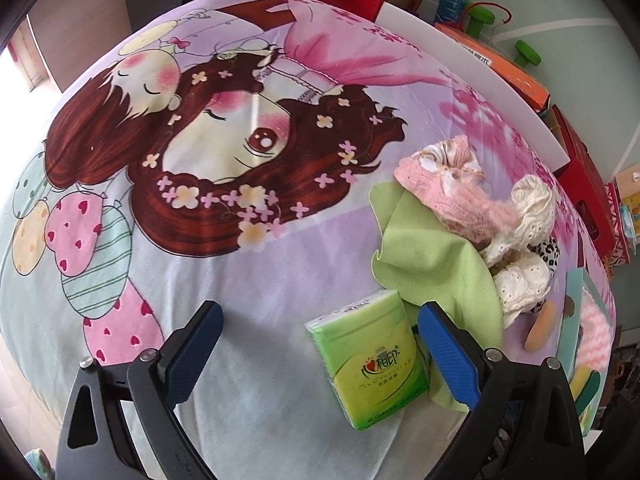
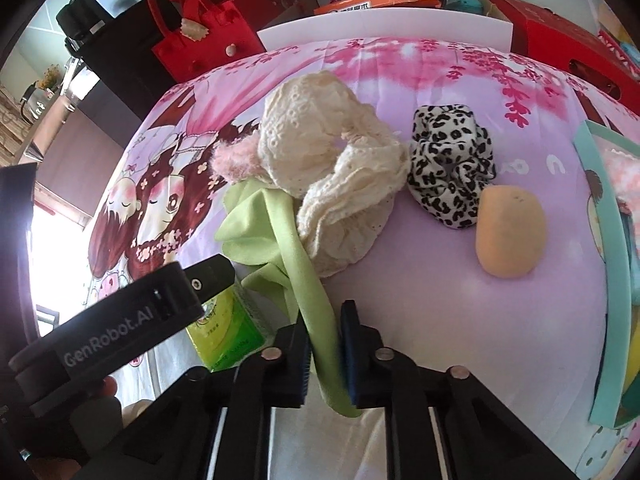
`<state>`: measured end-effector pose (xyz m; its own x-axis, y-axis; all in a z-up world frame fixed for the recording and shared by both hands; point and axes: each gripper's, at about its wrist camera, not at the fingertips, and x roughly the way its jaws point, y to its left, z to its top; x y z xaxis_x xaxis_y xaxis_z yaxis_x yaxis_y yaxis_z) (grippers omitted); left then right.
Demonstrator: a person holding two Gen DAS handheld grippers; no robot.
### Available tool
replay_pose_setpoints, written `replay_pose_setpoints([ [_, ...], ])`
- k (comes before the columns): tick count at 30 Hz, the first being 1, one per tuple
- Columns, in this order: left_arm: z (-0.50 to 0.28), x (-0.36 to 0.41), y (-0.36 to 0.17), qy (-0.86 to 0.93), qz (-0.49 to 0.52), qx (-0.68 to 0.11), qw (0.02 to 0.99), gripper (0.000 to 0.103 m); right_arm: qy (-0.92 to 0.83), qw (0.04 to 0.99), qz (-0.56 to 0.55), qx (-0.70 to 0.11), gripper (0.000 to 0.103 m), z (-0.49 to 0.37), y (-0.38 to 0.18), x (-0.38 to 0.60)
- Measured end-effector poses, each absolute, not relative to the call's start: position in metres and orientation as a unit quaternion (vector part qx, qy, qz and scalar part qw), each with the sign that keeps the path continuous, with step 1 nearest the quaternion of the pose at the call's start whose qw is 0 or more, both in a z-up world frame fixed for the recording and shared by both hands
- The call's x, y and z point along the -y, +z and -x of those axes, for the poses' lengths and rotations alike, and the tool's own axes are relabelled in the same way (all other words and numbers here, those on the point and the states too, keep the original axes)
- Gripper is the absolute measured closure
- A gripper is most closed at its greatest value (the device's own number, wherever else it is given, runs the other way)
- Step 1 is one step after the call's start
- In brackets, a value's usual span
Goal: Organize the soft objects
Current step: 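Grasp the green tissue pack with the left gripper while the right gripper grasps the light green cloth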
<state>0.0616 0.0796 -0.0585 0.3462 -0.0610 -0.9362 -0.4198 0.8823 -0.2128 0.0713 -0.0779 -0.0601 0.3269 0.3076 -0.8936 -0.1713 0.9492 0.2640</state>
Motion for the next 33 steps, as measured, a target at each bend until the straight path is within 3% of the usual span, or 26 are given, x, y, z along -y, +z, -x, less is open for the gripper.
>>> replay_pose_setpoints([
  [7,-0.063,-0.07,-0.06,0.107,0.192,-0.565,0.795,0.006,0.131,0.817,-0.057,-0.559,0.09,-0.072,-0.057,0.09],
  [9,-0.063,-0.068,-0.06,0.101,0.188,-0.566,0.796,0.022,0.127,0.818,-0.058,-0.558,0.09,-0.073,-0.057,0.093],
  [14,-0.063,-0.061,-0.06,0.082,0.179,-0.569,0.798,0.044,0.117,0.818,-0.062,-0.56,0.09,-0.074,-0.059,0.103],
  [33,-0.061,-0.07,-0.046,0.082,0.215,-0.531,0.815,0.045,0.148,0.86,-0.06,-0.485,0.099,-0.059,-0.012,0.101],
])
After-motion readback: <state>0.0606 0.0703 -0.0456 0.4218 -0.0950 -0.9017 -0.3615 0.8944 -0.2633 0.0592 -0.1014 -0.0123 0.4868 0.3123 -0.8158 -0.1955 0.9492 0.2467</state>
